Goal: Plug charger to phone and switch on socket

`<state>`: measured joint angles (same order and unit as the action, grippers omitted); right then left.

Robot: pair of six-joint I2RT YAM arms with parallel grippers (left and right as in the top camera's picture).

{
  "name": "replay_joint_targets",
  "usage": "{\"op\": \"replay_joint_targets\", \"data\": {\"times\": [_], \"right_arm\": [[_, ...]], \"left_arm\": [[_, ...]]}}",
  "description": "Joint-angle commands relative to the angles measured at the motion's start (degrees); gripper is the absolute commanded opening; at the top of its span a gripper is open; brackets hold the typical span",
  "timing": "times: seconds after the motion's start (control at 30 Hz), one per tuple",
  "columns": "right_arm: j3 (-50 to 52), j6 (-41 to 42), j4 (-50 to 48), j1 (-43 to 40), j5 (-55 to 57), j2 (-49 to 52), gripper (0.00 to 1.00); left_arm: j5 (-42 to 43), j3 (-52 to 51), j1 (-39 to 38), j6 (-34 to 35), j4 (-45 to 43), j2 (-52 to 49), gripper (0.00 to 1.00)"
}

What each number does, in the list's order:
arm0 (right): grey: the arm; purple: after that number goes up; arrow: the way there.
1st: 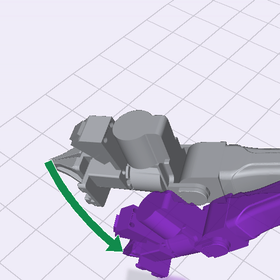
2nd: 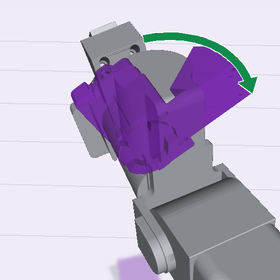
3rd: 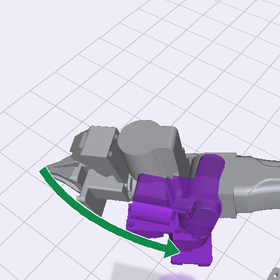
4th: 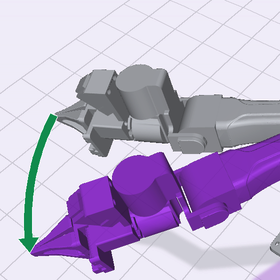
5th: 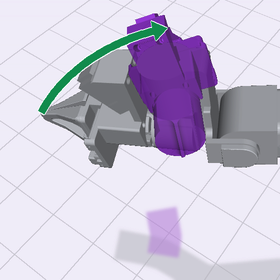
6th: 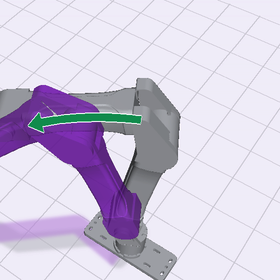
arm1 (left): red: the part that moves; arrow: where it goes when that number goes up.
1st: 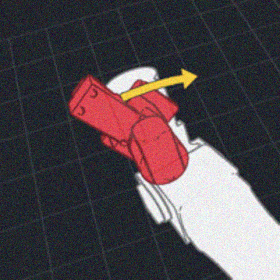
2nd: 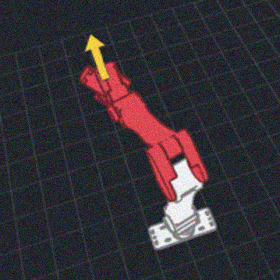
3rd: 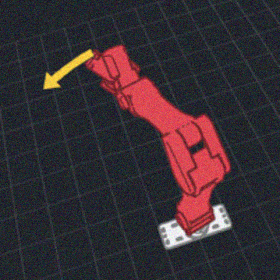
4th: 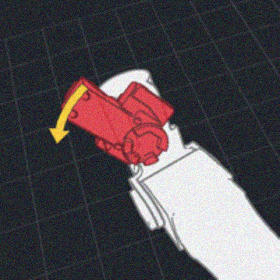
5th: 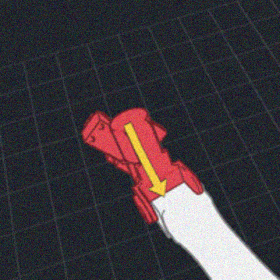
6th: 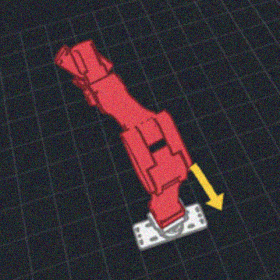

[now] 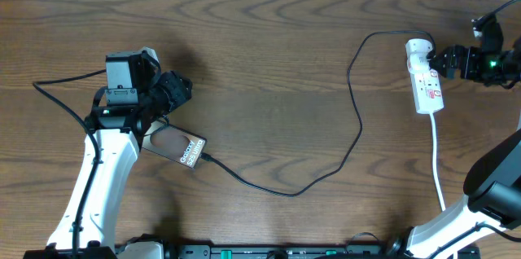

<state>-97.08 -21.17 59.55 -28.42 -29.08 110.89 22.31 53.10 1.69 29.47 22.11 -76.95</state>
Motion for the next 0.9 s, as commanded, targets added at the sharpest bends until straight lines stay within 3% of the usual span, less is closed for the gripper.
{"op": "replay_joint_targets", "data": {"times": [0.0, 0.47, 0.87], "right_arm": [[-0.1, 3.4, -2.1, 0.1, 1.1, 1.3, 0.99], [-0.1, 6.1, -6.3, 2.7, 2.1, 10.9, 0.99], [0.0, 4.4, -9.5, 4.9, 2.0, 11.4, 0.99]], "left_arm": [[-1.0, -0.8, -0.2, -1.4, 0.2, -0.5, 0.44], [-1.0, -0.9, -0.2, -1.4, 0.2, -0.5, 0.44], [-1.0, -0.9, -0.2, -1.4, 2.0, -0.5, 0.44]]}}
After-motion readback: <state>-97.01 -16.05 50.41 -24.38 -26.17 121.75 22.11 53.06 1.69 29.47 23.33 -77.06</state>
